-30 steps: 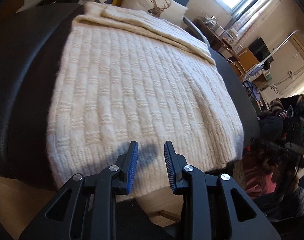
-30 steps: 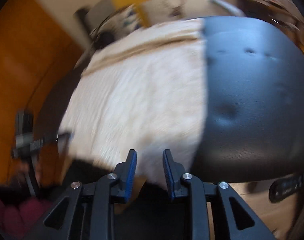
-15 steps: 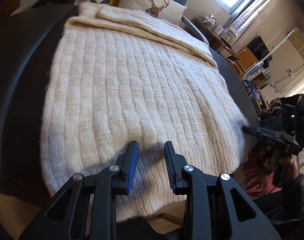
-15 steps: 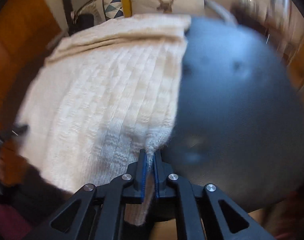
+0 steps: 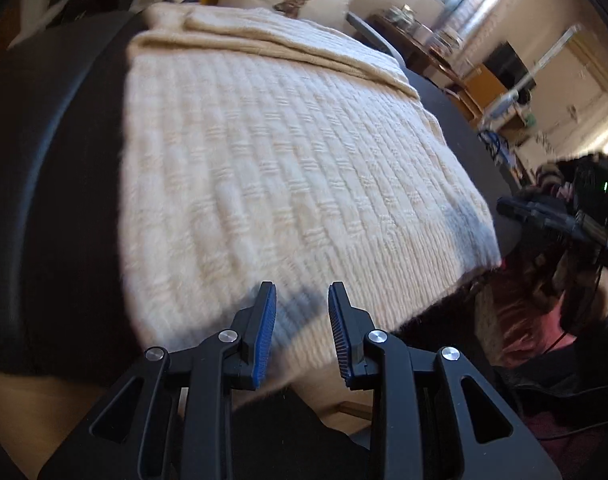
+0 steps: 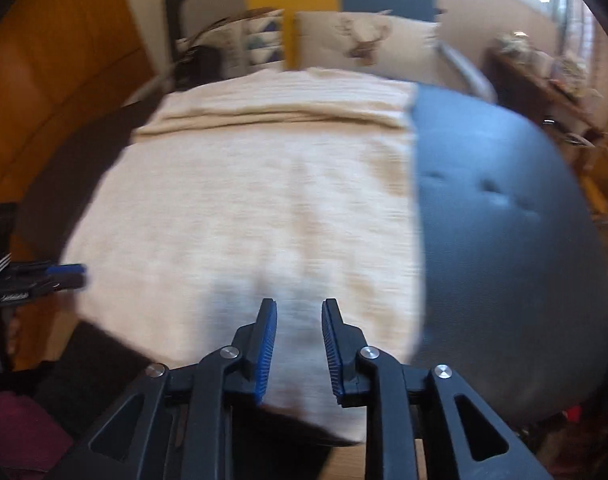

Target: Fold clothes

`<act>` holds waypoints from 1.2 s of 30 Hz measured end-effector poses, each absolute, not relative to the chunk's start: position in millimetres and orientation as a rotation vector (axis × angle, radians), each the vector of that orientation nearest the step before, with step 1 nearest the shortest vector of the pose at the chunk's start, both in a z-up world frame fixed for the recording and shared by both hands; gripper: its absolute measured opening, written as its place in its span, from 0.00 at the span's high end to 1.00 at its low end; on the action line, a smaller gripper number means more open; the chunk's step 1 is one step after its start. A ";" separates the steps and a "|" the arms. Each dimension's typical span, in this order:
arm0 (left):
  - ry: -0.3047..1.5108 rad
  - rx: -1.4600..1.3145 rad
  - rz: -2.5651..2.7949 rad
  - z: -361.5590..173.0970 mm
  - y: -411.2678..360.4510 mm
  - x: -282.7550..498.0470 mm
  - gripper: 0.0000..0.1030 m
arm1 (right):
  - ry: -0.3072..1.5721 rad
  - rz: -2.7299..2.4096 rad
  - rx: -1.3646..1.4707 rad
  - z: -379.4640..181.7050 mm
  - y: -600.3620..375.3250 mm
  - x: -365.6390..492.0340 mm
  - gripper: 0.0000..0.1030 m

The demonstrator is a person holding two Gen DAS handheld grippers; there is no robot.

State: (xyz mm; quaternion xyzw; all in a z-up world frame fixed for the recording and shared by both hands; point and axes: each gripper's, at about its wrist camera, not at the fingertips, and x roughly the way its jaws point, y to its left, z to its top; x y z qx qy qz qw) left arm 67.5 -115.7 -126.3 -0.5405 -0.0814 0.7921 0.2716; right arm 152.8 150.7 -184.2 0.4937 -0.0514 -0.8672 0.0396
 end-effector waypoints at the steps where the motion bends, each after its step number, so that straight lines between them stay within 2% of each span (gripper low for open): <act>1: -0.290 -1.455 2.142 -123.2 -128.9 67.8 0.71 | -0.119 -2.637 1.525 -189.9 140.5 146.8 0.77; 2: -0.353 -1.451 2.158 -120.0 -142.9 68.9 0.71 | -0.080 -2.616 1.536 -195.6 130.4 140.8 0.77; 4: -0.479 -1.441 2.185 -113.6 -171.1 71.2 0.71 | -0.134 -2.551 1.525 -204.0 116.4 131.4 0.77; 7: -0.561 -1.445 2.202 -113.1 -199.0 81.5 0.71 | -0.161 -2.457 1.459 -202.8 86.8 124.3 0.77; 11: -0.589 -1.494 2.202 -125.9 -211.4 94.8 0.71 | -0.120 -2.416 1.431 -206.3 60.8 111.9 0.77; 20: -0.582 -1.574 2.172 -150.7 -182.0 87.2 0.71 | -0.096 -2.405 1.430 -207.4 47.6 105.4 0.77; 22: -0.546 -1.570 2.226 -148.6 -179.3 84.7 0.90 | -0.083 -2.416 1.429 -205.4 47.8 104.7 0.77; 23: -0.536 -1.517 2.260 -138.0 -181.2 86.7 0.95 | -0.087 -2.426 1.430 -204.7 49.5 104.5 0.77; 26: -0.506 -1.324 2.364 -95.0 -192.6 95.2 0.95 | -0.116 -2.436 1.453 -207.0 56.9 102.3 0.77; 29: -0.426 -1.365 2.365 -92.2 -197.2 96.4 0.98 | -0.131 -2.417 1.513 -218.5 60.0 101.5 0.77; 31: -0.409 -1.502 2.271 -114.5 -194.4 94.2 0.96 | -0.141 -2.400 1.531 -224.8 61.0 103.4 0.77; 32: -0.413 -1.552 2.238 -124.6 -192.8 93.2 0.90 | -0.145 -2.396 1.533 -226.9 61.6 104.7 0.77; 36: -0.510 -1.625 2.188 -149.8 -187.8 89.9 0.80 | -0.319 -2.276 1.478 -220.3 65.5 105.0 0.74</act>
